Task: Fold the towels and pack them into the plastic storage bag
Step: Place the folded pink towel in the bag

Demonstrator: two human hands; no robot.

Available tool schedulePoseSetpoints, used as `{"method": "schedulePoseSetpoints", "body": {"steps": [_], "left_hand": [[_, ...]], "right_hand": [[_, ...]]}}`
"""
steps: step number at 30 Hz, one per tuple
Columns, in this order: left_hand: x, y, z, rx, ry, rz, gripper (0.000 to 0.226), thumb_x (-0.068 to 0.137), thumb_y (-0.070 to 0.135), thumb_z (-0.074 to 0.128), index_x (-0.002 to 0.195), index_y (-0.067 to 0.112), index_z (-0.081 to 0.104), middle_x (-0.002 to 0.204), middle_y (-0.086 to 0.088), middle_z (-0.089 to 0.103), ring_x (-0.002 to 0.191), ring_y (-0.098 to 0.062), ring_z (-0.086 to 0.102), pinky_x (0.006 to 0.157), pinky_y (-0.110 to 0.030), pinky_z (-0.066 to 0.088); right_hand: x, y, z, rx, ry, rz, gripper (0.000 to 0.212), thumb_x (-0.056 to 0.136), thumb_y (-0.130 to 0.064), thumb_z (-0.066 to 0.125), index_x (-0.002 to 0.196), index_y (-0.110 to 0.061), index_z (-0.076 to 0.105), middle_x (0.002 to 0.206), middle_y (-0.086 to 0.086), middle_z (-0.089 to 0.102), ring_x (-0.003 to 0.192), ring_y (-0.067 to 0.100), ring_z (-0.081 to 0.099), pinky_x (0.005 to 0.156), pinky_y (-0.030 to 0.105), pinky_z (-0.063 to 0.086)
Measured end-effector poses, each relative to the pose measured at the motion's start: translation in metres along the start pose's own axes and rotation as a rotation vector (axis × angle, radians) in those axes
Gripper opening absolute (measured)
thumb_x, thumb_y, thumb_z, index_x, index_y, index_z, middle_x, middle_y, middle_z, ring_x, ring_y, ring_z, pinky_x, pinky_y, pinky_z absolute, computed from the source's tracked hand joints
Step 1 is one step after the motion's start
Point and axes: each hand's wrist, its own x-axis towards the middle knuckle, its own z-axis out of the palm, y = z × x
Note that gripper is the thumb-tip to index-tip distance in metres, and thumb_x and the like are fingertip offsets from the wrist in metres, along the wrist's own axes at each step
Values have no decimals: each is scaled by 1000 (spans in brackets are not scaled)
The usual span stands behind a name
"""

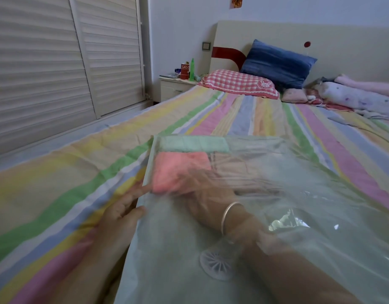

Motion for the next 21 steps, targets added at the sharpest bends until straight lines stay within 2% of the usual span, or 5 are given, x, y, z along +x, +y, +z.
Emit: {"method": "schedulePoseSetpoints", "body": {"steps": [3, 9, 15, 19, 21], "left_hand": [[2, -5, 0, 18, 9, 4, 55, 86, -20, 47, 102, 29, 67, 138, 11, 51, 115, 12, 50, 88, -8, 40], [5, -12, -1, 26, 16, 15, 60, 87, -19, 48, 104, 34, 68, 139, 15, 53, 111, 20, 50, 84, -3, 44], [-3, 8, 3, 65, 28, 13, 54, 87, -21, 45, 99, 29, 64, 109, 21, 60, 82, 26, 56, 67, 2, 41], [-25, 27, -7, 261, 34, 93, 41, 91, -2, 56, 111, 33, 63, 126, 23, 56, 99, 18, 54, 89, -10, 44], [-45, 44, -5, 371, -23, 175, 34, 87, 15, 63, 110, 39, 63, 125, 41, 49, 106, 13, 54, 93, -17, 43]], "right_hand": [[14, -11, 8, -28, 46, -44, 37, 85, -20, 57, 122, -26, 54, 116, 8, 56, 107, 34, 53, 90, 44, 47], [21, -20, 7, -90, 15, 104, 28, 101, -27, 33, 127, -21, 43, 118, 6, 58, 105, 31, 57, 87, 41, 47], [-4, -34, 4, -23, 8, 56, 76, 82, -53, -3, 141, -32, 40, 152, 2, 35, 142, 27, 26, 116, 42, 13], [-54, -44, -18, -8, -42, 41, 65, 89, -58, 6, 144, -36, 33, 153, 2, 32, 144, 29, 19, 117, 50, 9], [-88, -46, -38, -35, 35, 36, 81, 89, -64, -10, 142, -30, 40, 149, 0, 38, 140, 28, 30, 115, 50, 20]]}}
